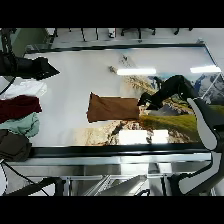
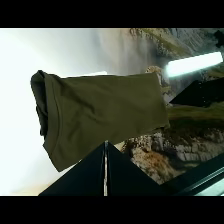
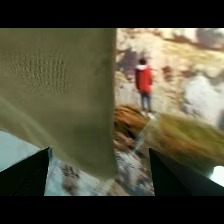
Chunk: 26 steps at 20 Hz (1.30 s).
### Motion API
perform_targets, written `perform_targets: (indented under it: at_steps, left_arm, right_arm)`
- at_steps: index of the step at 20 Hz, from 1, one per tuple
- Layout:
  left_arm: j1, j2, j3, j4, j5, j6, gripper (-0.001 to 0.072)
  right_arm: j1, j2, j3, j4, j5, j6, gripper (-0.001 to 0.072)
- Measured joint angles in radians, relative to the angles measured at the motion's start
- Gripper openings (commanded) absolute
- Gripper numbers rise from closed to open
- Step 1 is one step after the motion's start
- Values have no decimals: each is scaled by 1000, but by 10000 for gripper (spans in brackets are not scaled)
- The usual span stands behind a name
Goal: Fold the shirts.
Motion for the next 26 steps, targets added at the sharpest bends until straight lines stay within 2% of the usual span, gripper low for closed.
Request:
perform_targets:
  at_steps: [5,6,8,9,14,17,22,26]
  left_arm:
    - [-1,11,-3,-3,0,0,14]
    - [-1,12,-3,-3,0,0,14]
    - [-1,14,-4,-4,0,1,14]
    - [-1,14,-4,-4,0,1,14]
    - [-1,14,-4,-5,0,1,14]
    - [-1,14,-4,-5,2,1,14]
    - [-8,14,-4,-3,2,1,14]
    - [-45,14,-4,-2,-17,3,14]
  right_arm:
    - [35,-87,-12,124,28,-46,704]
    - [43,-95,-13,139,38,-50,667]
    - [55,-108,-14,150,68,-52,84]
    - [59,-115,-15,144,89,-52,22]
    - [51,-99,-3,165,144,-56,20]
    - [-26,-34,0,167,197,-56,19]
    - [-331,122,-14,131,223,-28,19]
    - [-639,241,-69,34,195,2,20]
